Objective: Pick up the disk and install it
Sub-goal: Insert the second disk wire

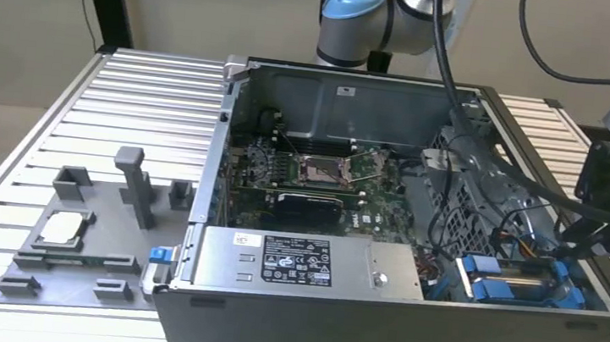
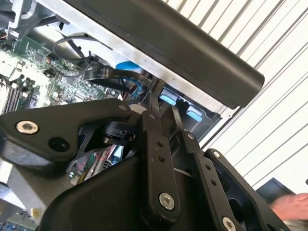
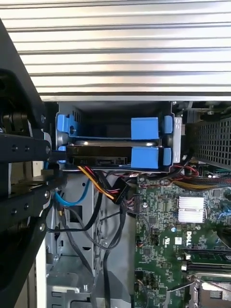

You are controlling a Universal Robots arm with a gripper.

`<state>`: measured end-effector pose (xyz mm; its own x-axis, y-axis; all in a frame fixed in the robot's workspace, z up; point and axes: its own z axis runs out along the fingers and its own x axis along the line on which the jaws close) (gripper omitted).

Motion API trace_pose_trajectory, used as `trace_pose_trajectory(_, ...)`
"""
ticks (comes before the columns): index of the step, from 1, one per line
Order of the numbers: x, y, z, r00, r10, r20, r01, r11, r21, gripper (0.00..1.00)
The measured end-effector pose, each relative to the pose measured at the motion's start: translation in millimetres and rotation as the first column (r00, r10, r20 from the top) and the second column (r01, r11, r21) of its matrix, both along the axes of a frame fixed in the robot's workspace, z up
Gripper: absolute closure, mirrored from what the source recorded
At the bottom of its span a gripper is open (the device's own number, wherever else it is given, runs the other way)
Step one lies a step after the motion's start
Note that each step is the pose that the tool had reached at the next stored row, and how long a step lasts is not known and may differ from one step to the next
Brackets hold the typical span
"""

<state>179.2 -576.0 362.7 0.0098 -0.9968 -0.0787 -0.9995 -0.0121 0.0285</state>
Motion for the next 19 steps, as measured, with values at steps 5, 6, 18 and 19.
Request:
trace_pose_trajectory(5, 5.0, 0.1, -1.7, 1.0000, 0.009, -0.0034, -0.009, 0.9999, 0.0113, 0.00)
trace_pose_trajectory(6, 5.1, 0.1, -1.9, 0.9999, 0.010, -0.0056, -0.010, 0.9999, 0.0132, 0.00)
trace_pose_trajectory(18, 5.1, 6.9, -9.4, 0.9997, 0.013, -0.0195, -0.012, 0.9995, 0.0282, 0.00)
trace_pose_trajectory(19, 5.1, 7.3, -10.4, 0.9997, 0.013, -0.0199, -0.012, 0.9995, 0.0298, 0.00)
